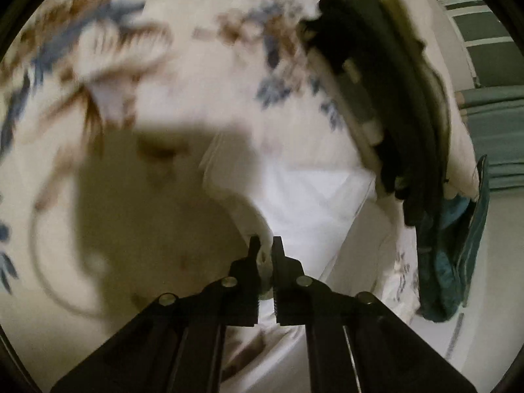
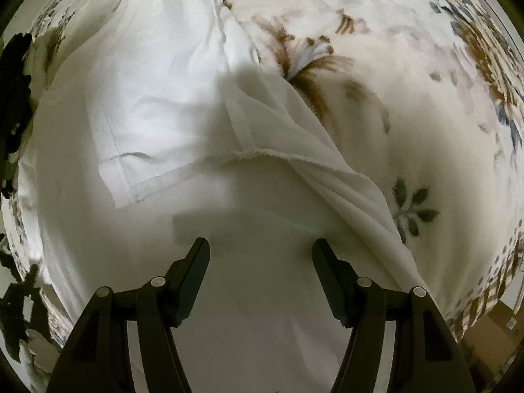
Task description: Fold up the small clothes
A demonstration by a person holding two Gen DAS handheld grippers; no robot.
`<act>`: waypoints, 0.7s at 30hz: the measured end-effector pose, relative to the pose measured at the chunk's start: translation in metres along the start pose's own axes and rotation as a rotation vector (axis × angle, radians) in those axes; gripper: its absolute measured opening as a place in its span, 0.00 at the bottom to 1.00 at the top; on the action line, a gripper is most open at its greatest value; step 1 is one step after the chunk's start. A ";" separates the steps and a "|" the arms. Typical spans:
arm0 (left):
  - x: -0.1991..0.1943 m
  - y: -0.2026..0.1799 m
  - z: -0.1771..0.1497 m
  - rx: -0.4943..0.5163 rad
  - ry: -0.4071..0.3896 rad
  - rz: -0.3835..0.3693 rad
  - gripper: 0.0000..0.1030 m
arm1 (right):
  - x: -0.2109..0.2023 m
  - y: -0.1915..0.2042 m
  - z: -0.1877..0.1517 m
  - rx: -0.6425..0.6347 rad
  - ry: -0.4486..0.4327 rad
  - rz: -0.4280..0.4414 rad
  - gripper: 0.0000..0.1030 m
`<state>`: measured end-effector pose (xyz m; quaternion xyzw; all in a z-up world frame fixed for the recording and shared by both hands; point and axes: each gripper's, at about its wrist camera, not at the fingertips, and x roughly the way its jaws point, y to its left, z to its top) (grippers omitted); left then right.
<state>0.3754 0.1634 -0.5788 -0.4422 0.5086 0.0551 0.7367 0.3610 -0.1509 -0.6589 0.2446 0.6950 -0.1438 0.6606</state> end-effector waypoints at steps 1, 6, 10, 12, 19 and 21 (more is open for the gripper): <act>-0.011 -0.010 0.003 0.038 -0.035 0.008 0.03 | -0.003 -0.003 0.001 0.007 -0.002 0.006 0.65; -0.045 -0.078 -0.010 0.337 -0.138 0.036 0.03 | -0.014 -0.032 -0.001 0.041 -0.017 0.044 0.65; -0.029 -0.139 -0.060 0.565 -0.067 -0.002 0.03 | -0.022 -0.045 -0.006 0.045 -0.026 0.057 0.65; 0.006 -0.162 -0.103 0.674 0.045 0.002 0.06 | -0.022 -0.055 -0.004 0.045 -0.020 0.056 0.65; 0.028 -0.136 -0.173 0.815 0.205 0.193 0.55 | -0.051 -0.070 0.006 0.020 -0.008 0.058 0.65; 0.009 -0.118 -0.164 0.787 0.171 0.231 0.84 | -0.058 -0.058 0.015 -0.020 -0.007 0.107 0.65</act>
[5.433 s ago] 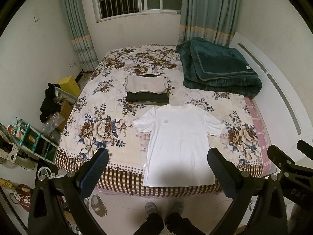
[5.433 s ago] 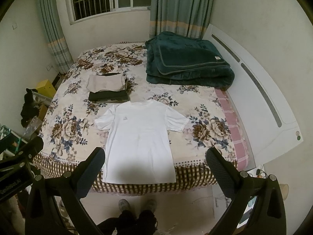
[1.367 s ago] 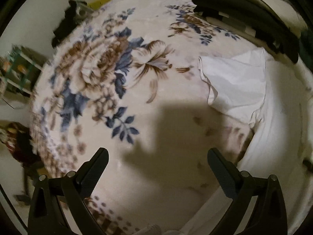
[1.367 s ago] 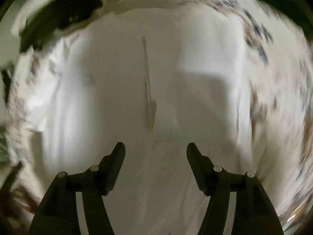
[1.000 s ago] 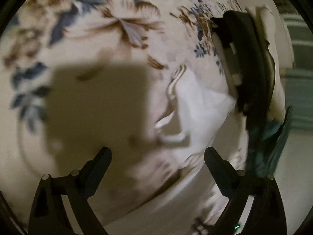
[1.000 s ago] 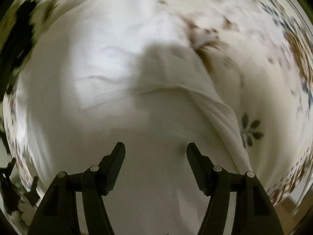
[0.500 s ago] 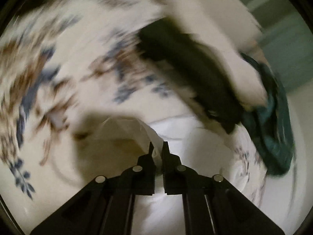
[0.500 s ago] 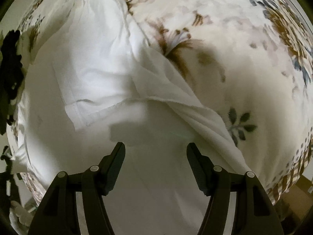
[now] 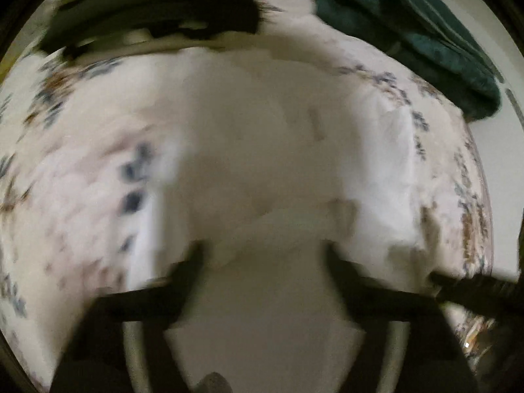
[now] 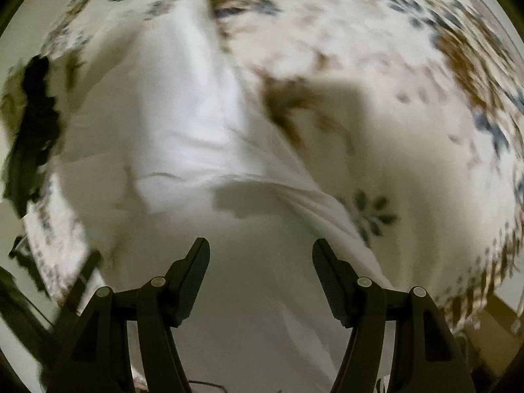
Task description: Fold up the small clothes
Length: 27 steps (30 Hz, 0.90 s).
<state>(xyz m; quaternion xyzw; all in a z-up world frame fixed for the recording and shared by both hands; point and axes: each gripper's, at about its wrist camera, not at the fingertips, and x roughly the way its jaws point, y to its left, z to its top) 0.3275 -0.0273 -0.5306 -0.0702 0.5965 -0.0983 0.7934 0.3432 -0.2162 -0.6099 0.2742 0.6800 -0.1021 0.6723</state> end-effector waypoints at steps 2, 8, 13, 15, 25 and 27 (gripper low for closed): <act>-0.013 0.025 -0.003 -0.034 -0.021 0.039 0.84 | 0.001 0.020 0.010 -0.051 0.004 0.070 0.65; -0.027 0.092 -0.016 -0.127 -0.045 0.230 0.84 | 0.023 0.130 0.073 -0.335 -0.013 0.165 0.66; -0.033 0.124 -0.012 -0.201 -0.077 0.298 0.84 | 0.076 0.200 0.118 -0.504 0.073 0.079 0.65; -0.038 0.134 -0.015 -0.226 -0.088 0.305 0.84 | 0.094 0.223 0.125 -0.543 0.104 0.050 0.35; -0.020 0.101 0.023 -0.211 -0.107 0.264 0.84 | 0.047 0.223 0.142 -0.498 -0.216 -0.082 0.03; -0.013 0.093 0.033 -0.189 -0.103 0.256 0.84 | 0.058 0.220 0.150 -0.467 -0.147 -0.135 0.09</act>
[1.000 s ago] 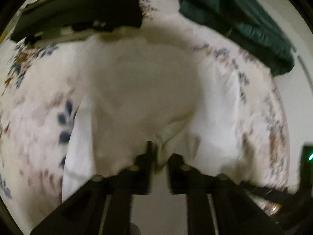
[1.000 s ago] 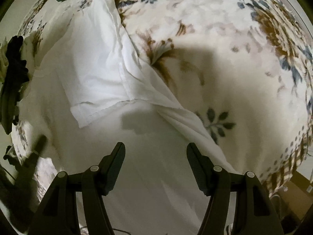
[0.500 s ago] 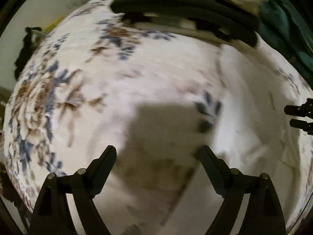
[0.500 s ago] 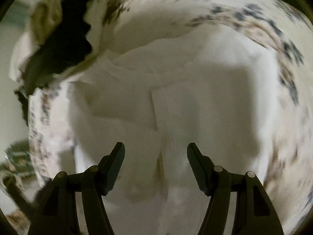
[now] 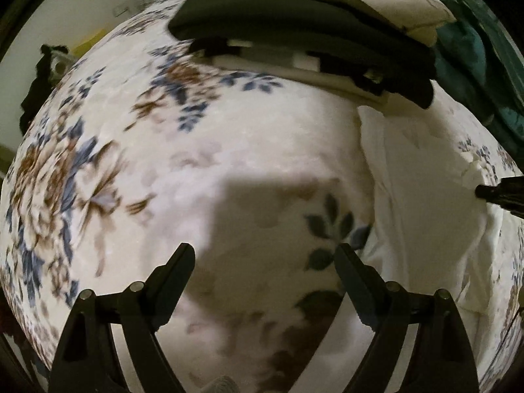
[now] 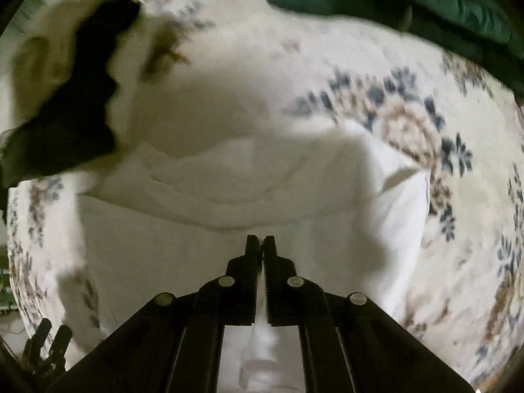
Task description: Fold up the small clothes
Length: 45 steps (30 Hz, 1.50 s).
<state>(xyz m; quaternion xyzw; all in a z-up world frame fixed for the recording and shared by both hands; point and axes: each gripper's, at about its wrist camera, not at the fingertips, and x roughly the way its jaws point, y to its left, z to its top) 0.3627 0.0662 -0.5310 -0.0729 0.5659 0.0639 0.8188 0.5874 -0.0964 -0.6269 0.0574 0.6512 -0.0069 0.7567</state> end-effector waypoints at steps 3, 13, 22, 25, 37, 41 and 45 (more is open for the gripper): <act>0.003 -0.010 0.005 0.028 0.006 -0.010 0.84 | -0.009 -0.016 -0.010 0.046 0.027 0.046 0.50; -0.043 -0.029 -0.015 0.092 -0.014 -0.042 0.84 | -0.083 -0.146 -0.138 0.330 0.173 0.133 0.61; -0.087 -0.099 -0.107 0.135 0.053 -0.058 0.84 | -0.125 -0.276 -0.200 0.284 0.279 0.166 0.61; -0.099 -0.154 -0.173 0.146 0.133 -0.052 0.84 | -0.118 -0.316 -0.193 0.223 0.300 0.184 0.61; -0.059 -0.305 -0.346 0.027 0.434 -0.108 0.59 | -0.076 -0.382 -0.115 -0.004 0.335 0.265 0.61; -0.059 -0.288 -0.345 -0.085 0.373 -0.095 0.02 | -0.056 -0.363 -0.083 -0.040 0.334 0.336 0.61; -0.090 -0.261 -0.337 -0.162 0.287 -0.088 0.01 | -0.033 -0.325 -0.042 -0.049 0.321 0.462 0.61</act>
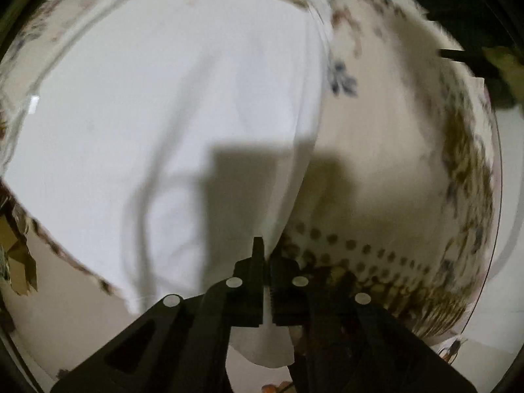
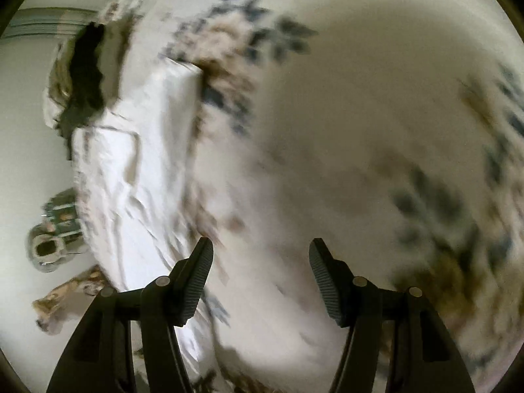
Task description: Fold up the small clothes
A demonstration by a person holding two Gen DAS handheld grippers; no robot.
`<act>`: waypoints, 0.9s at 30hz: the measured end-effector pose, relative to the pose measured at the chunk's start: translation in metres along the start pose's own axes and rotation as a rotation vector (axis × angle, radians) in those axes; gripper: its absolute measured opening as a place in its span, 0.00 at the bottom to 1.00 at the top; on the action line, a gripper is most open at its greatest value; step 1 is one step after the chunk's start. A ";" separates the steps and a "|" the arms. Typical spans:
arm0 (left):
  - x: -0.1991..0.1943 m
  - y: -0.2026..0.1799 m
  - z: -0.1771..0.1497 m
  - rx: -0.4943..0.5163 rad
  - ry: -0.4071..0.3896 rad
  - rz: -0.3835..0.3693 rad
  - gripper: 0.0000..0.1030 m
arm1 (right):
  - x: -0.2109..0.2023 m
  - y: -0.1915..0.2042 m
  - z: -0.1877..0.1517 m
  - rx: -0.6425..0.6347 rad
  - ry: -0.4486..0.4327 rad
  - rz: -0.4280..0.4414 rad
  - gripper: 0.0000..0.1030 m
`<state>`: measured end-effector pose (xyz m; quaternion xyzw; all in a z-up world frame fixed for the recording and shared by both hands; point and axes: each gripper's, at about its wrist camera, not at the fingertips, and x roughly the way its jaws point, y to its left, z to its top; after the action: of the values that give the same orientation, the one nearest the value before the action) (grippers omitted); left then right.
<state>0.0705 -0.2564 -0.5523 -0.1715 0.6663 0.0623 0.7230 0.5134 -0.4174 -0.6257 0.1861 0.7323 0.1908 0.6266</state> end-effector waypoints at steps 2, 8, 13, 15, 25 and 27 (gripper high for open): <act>-0.020 0.012 0.002 -0.016 -0.038 0.011 0.01 | 0.013 0.015 0.025 -0.003 -0.007 0.056 0.61; -0.050 0.031 0.004 -0.067 -0.100 0.024 0.00 | 0.059 0.059 0.088 0.028 -0.006 0.130 0.61; -0.070 0.047 0.013 -0.088 -0.138 0.001 0.00 | 0.070 0.096 0.097 0.032 -0.028 0.042 0.03; -0.082 0.062 0.018 -0.092 -0.162 -0.015 0.00 | 0.060 0.118 0.095 -0.002 -0.056 0.024 0.03; -0.122 0.179 0.055 -0.176 -0.220 -0.094 0.00 | 0.051 0.286 0.104 -0.116 -0.139 -0.135 0.03; -0.121 0.205 0.063 -0.199 -0.223 -0.102 0.00 | 0.067 0.314 0.106 -0.125 -0.137 -0.158 0.03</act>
<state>0.0517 -0.0270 -0.4636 -0.2677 0.5629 0.1100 0.7742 0.6188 -0.1091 -0.5368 0.1009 0.6867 0.1731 0.6988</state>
